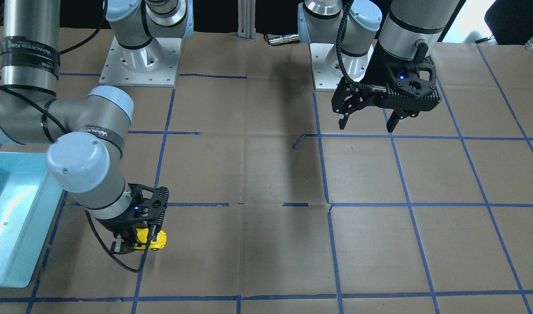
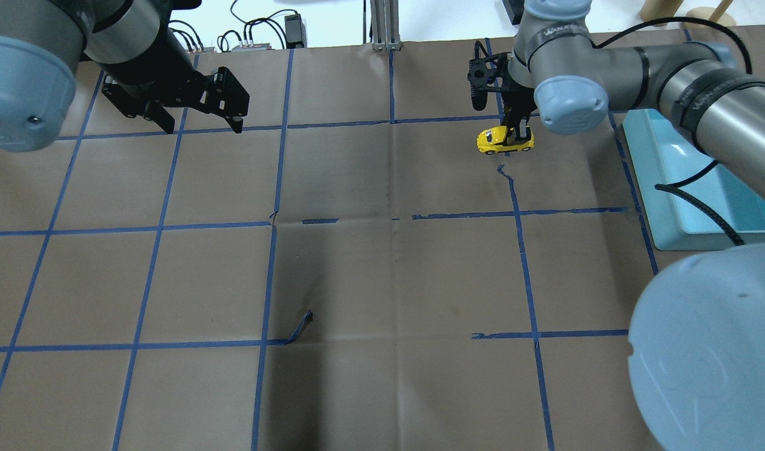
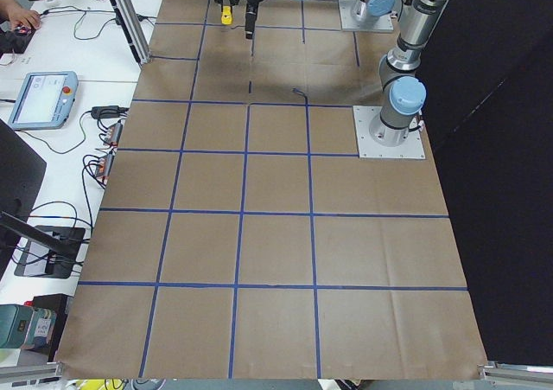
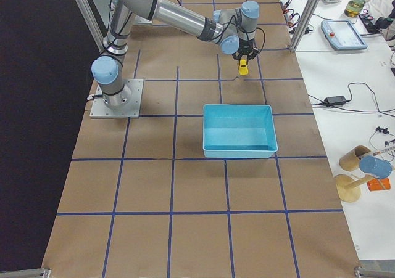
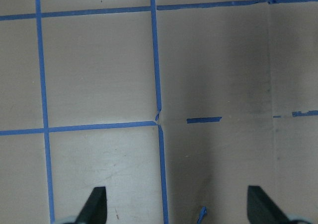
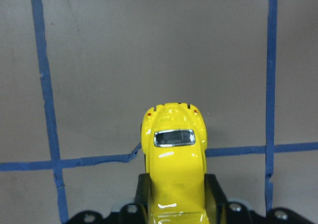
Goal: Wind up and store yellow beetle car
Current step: 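Lift the car with the right gripper and carry it to the light blue bin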
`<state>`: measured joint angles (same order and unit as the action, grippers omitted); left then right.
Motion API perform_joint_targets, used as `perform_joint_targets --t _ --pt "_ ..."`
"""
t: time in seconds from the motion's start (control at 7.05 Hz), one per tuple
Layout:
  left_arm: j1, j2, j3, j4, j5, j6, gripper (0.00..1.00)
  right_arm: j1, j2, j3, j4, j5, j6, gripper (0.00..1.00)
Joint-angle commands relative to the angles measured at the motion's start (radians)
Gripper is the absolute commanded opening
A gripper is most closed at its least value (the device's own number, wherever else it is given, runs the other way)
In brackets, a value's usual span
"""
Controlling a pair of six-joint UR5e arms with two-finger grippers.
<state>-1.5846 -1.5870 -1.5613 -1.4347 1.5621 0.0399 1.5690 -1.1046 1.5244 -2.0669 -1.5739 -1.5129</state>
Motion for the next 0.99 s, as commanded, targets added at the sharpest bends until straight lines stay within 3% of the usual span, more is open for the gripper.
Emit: perform_joint_targets --t 0.0,0.43,0.71,0.85 --pt "-0.001 -0.007 0.001 0.0 0.001 0.0 0.99 -0.11 -0.084 -0.001 0.114 0.0 -0.059 0.24" --pt "0.0 -0.004 0.001 0.0 0.001 0.0 0.99 -0.327 -0.115 0.074 0.111 0.04 -0.342 0.24" --pt "0.0 -0.002 0.001 0.0 0.0 0.0 0.99 -0.423 -0.13 0.073 0.107 0.043 -0.458 0.23" --pt "-0.001 -0.011 0.004 0.0 0.001 0.0 0.99 -0.461 -0.15 0.072 0.107 0.087 -0.501 0.23"
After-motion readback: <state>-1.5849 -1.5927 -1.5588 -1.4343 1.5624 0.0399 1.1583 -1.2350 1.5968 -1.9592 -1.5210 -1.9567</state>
